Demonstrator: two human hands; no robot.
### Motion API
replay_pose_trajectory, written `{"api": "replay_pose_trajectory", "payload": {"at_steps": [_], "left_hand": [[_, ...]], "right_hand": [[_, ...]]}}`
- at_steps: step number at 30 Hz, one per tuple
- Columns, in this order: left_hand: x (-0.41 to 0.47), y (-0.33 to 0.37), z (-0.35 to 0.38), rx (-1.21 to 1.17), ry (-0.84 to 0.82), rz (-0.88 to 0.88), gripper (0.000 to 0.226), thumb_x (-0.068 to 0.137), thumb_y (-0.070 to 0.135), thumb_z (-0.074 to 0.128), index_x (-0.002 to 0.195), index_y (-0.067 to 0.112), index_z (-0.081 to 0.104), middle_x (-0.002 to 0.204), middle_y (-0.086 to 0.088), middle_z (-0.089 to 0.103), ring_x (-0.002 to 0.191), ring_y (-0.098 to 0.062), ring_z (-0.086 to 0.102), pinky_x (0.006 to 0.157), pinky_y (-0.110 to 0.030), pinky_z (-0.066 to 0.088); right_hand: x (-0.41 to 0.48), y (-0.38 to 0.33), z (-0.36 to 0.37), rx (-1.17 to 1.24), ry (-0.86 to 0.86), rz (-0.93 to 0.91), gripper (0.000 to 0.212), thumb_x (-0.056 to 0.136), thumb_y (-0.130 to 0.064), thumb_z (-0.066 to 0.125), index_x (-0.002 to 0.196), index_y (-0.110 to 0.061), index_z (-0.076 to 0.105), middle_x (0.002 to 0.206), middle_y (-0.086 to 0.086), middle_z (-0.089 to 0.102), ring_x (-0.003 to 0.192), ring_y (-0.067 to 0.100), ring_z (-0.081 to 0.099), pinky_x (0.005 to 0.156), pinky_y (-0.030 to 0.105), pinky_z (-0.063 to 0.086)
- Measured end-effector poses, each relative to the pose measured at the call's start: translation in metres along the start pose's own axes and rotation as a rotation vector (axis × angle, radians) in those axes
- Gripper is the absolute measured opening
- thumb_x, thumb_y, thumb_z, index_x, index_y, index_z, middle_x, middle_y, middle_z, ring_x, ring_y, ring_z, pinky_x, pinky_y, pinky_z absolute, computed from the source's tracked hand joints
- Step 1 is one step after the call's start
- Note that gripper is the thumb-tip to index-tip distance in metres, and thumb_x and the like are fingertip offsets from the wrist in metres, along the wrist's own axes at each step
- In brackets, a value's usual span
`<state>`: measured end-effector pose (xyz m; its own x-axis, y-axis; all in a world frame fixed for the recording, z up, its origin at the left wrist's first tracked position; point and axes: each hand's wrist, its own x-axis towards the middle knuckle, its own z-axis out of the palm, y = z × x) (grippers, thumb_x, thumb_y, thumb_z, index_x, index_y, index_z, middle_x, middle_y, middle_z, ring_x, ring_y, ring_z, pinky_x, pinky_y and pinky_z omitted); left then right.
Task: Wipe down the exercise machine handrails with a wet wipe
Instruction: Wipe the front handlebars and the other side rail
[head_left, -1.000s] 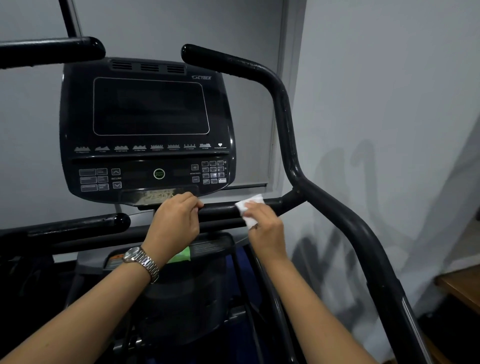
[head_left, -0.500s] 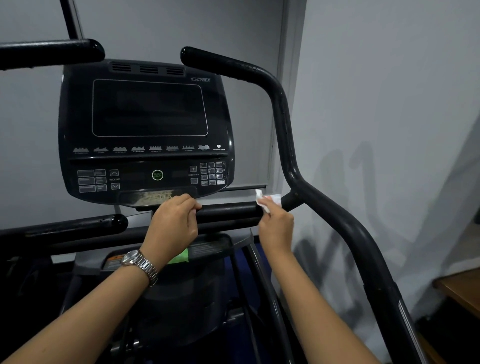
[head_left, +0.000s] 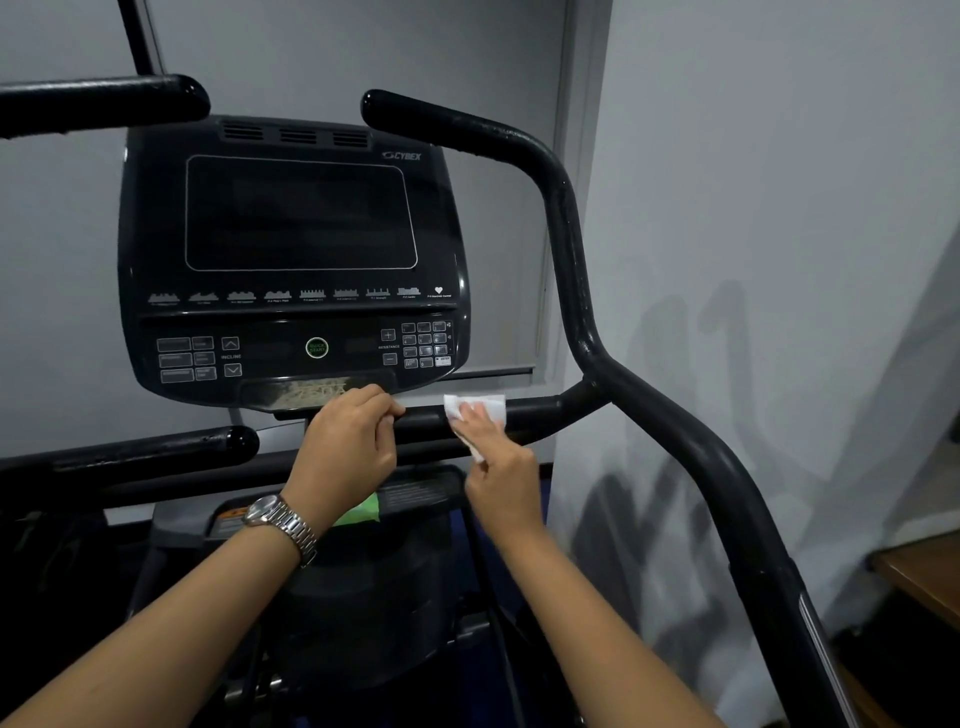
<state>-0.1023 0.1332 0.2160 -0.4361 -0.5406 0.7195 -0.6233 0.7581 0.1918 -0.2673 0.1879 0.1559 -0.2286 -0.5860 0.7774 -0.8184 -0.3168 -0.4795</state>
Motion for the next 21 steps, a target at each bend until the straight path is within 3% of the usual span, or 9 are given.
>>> {"api": "replay_pose_trajectory", "payload": {"at_steps": [2,4,6,9,11,15,18,21], "left_hand": [[0.000,-0.001,0.000,-0.006,-0.004,-0.003,0.025,0.082,0.013,0.044,0.089,0.009,0.068,0.083,0.001,0.064,0.075,-0.019,0.059,0.070,-0.028,0.043],[0.000,0.000,0.000,-0.008,0.001,-0.002,0.025,0.082,0.014,0.044,0.088,0.009,0.068,0.083,0.001,0.064,0.075,-0.019,0.059,0.070,-0.029,0.044],[0.000,0.000,0.001,-0.013,0.004,0.000,0.023,0.083,0.012,0.046,0.088,0.009,0.068,0.083,0.002,0.063,0.075,-0.019,0.059,0.069,-0.029,0.045],[0.000,-0.001,-0.001,-0.043,-0.001,-0.011,0.018,0.084,0.002,0.053,0.090,0.008,0.068,0.085,0.001,0.064,0.073,-0.015,0.056,0.068,-0.026,0.043],[0.001,-0.003,-0.004,-0.081,-0.020,-0.029,0.022,0.082,-0.004,0.053,0.092,0.009,0.069,0.087,0.002,0.065,0.067,-0.005,0.049,0.063,-0.019,0.037],[0.004,-0.009,-0.005,-0.126,-0.070,-0.056,0.031,0.080,-0.006,0.048,0.094,0.011,0.070,0.092,0.004,0.066,0.068,-0.004,0.047,0.061,-0.014,0.032],[0.007,-0.006,-0.010,-0.168,-0.082,-0.087,0.034,0.080,-0.008,0.046,0.092,0.011,0.071,0.089,0.004,0.066,0.060,0.001,0.049,0.057,-0.010,0.031],[0.012,-0.009,-0.015,-0.264,-0.140,-0.159,0.038,0.082,-0.010,0.042,0.088,0.014,0.071,0.069,0.008,0.062,0.046,0.001,0.050,0.044,-0.010,0.033]], "right_hand": [[0.000,0.017,-0.010,-0.021,0.092,0.070,0.068,0.066,0.026,0.046,0.120,-0.009,0.065,0.128,0.005,0.060,0.124,0.015,0.052,0.109,0.017,0.031],[0.011,0.026,-0.020,0.021,0.189,0.281,0.065,0.071,0.027,0.047,0.120,-0.011,0.066,0.127,0.006,0.061,0.125,0.020,0.052,0.106,0.008,0.028],[0.021,0.016,-0.014,0.053,0.165,0.369,0.063,0.075,0.024,0.046,0.123,-0.013,0.064,0.127,0.007,0.061,0.130,0.019,0.048,0.109,0.012,0.026],[0.010,-0.005,0.005,-0.013,0.001,0.072,0.069,0.069,0.023,0.048,0.126,-0.012,0.061,0.131,0.004,0.058,0.131,0.015,0.044,0.114,0.030,0.027],[-0.002,0.007,0.007,-0.044,-0.031,-0.081,0.065,0.065,0.024,0.053,0.121,-0.006,0.063,0.130,0.006,0.059,0.129,0.016,0.044,0.112,0.034,0.031],[-0.006,0.029,-0.005,-0.060,0.141,0.060,0.065,0.062,0.028,0.053,0.117,-0.004,0.066,0.128,0.003,0.057,0.125,0.018,0.048,0.105,0.035,0.038],[-0.007,0.009,0.009,-0.137,0.039,-0.166,0.052,0.072,0.016,0.048,0.116,-0.005,0.067,0.129,0.007,0.058,0.127,0.020,0.045,0.105,0.042,0.039],[-0.009,0.004,0.021,-0.191,-0.018,-0.367,0.040,0.077,0.008,0.050,0.109,-0.005,0.070,0.129,0.011,0.060,0.128,0.024,0.044,0.104,0.049,0.040]]}}
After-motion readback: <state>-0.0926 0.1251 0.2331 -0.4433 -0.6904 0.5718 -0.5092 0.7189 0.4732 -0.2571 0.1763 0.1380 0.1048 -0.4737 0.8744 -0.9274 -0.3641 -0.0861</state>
